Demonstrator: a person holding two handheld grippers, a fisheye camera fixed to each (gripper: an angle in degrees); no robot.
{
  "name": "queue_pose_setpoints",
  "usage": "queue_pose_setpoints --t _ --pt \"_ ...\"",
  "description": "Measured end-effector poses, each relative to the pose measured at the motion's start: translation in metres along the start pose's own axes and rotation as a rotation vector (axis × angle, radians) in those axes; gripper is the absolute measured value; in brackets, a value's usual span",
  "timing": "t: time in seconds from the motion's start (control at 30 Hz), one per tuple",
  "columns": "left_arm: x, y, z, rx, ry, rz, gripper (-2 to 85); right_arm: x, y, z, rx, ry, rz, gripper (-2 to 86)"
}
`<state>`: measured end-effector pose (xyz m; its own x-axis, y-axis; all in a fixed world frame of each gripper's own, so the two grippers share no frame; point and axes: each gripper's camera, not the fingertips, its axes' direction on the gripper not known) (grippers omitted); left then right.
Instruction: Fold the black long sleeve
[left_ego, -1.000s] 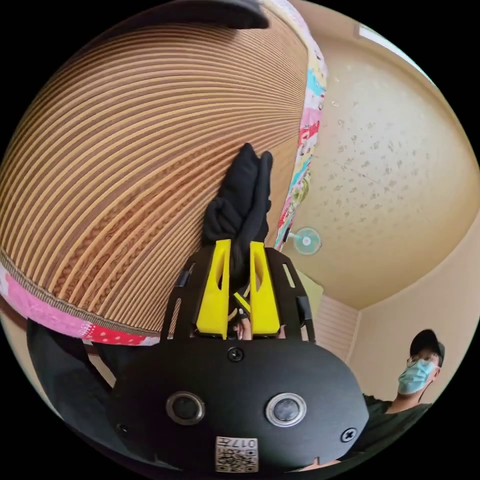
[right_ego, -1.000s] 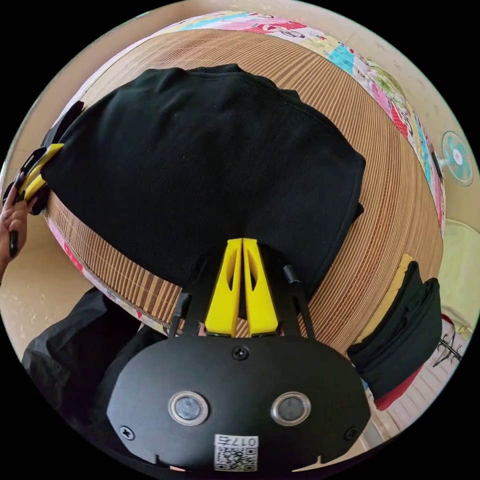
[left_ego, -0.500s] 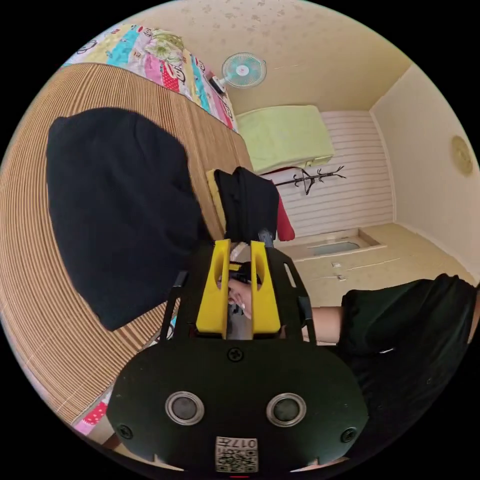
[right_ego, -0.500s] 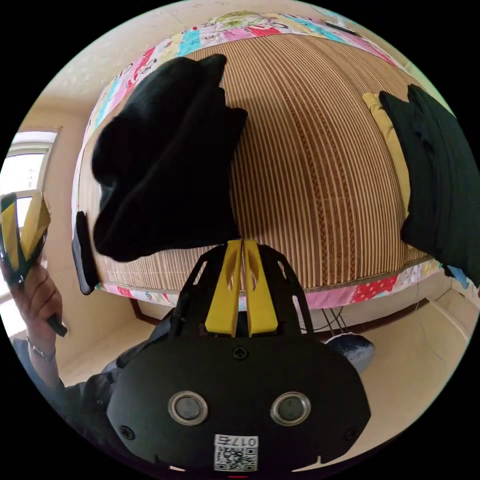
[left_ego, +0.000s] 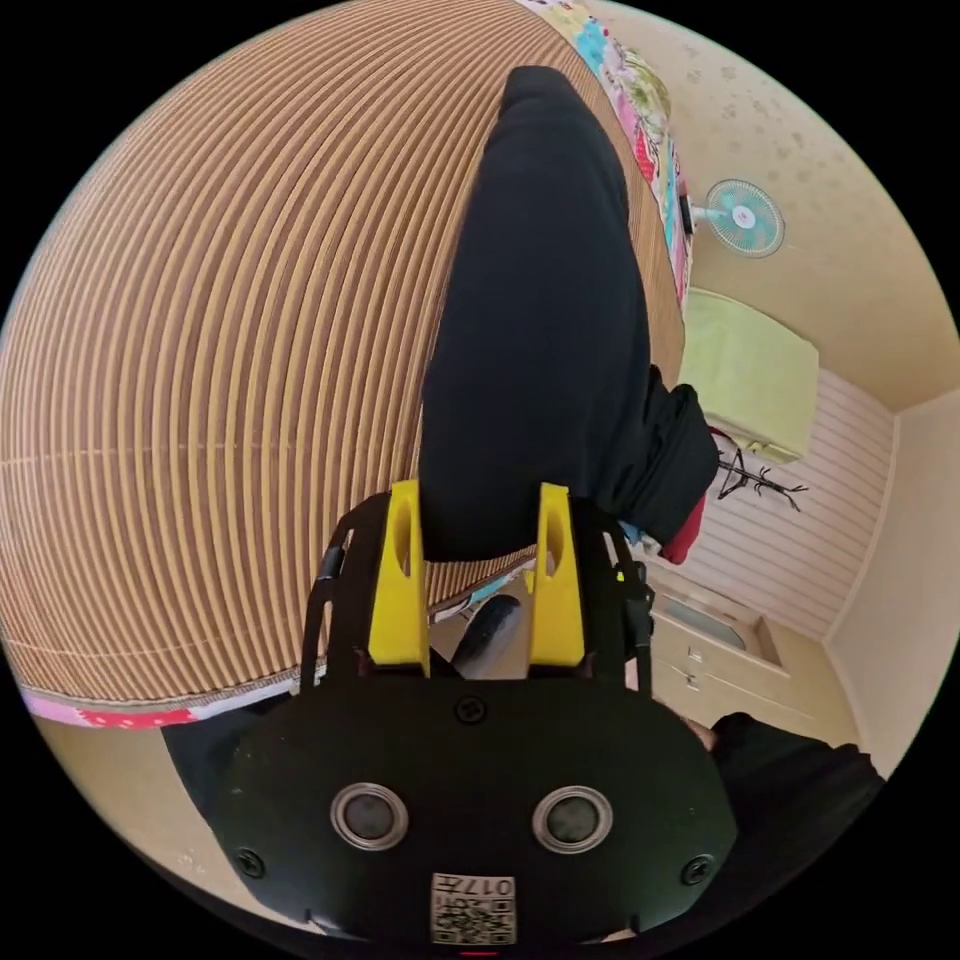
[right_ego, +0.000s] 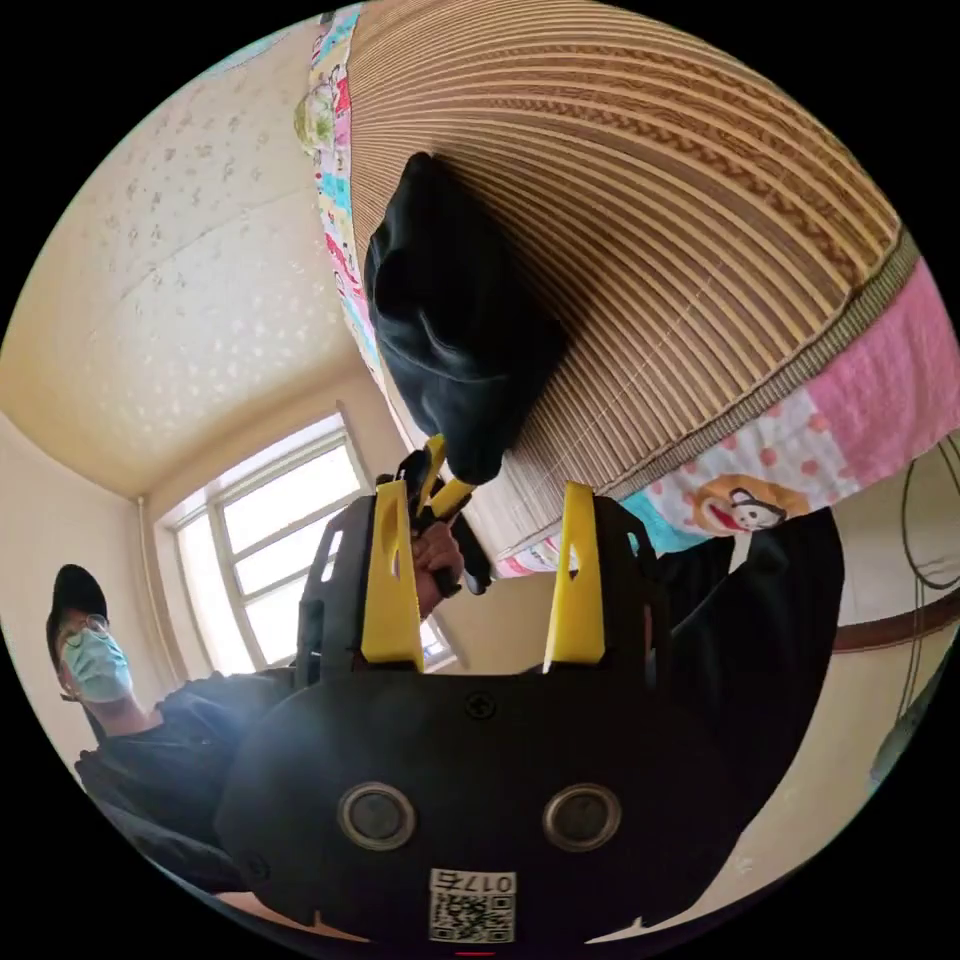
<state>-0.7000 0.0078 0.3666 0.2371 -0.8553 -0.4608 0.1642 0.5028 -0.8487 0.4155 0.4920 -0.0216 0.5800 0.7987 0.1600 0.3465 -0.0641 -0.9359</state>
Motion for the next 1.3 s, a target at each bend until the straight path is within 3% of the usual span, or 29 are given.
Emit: queue_pose_setpoints --t 0.13,0.33,0.43,0.57,0.67,0.8,0.93,1.03,1.07,1.17,1.3 --pt "0.022 0.023 0.018 -0.072 0.206 0.002 7.1 0.010 -0.009 0.002 0.045 -0.210 0.089 26.0" --pt "0.130 0.107 0.008 -0.161 0.219 0.196 6.7 -0.019 -0.036 0.018 -0.053 -0.531 0.018 24.3" --pt "0.164 0.133 -0.023 -0.082 0.238 0.201 8.4 -0.076 -0.035 0.006 -0.118 -0.465 -0.174 22.3" --pt "0.236 0.143 -0.080 -0.053 0.404 0.450 10.4 -0.185 -0.044 -0.062 -0.062 -0.458 -0.501 20.1" --pt "0.278 0.145 -0.123 -0.050 0.373 0.529 11.2 -0.263 -0.041 -0.135 0.030 -0.377 -0.750 18.8" --pt "0.302 0.148 -0.172 -0.002 0.259 0.565 11.2 -0.311 -0.040 -0.222 0.182 -0.234 -0.889 17.4" --pt "0.289 0.151 -0.219 0.051 0.228 0.477 11.2 -0.260 -0.057 -0.322 0.474 -0.117 -0.731 15.8" --pt "0.270 0.160 -0.255 0.096 0.173 0.397 11.2 -0.151 -0.045 -0.370 0.708 -0.068 -0.223 14.5" --pt "0.261 0.165 -0.270 0.115 0.152 0.361 11.2 -0.109 -0.021 -0.373 0.800 -0.076 -0.061 14.1" --pt "0.236 0.182 -0.308 0.183 0.117 0.264 11.2 -0.025 0.054 -0.351 0.956 -0.095 0.144 11.3" --pt "0.202 0.209 -0.353 0.299 0.081 0.111 11.1 0.062 0.123 -0.282 0.947 -0.183 0.327 8.3"
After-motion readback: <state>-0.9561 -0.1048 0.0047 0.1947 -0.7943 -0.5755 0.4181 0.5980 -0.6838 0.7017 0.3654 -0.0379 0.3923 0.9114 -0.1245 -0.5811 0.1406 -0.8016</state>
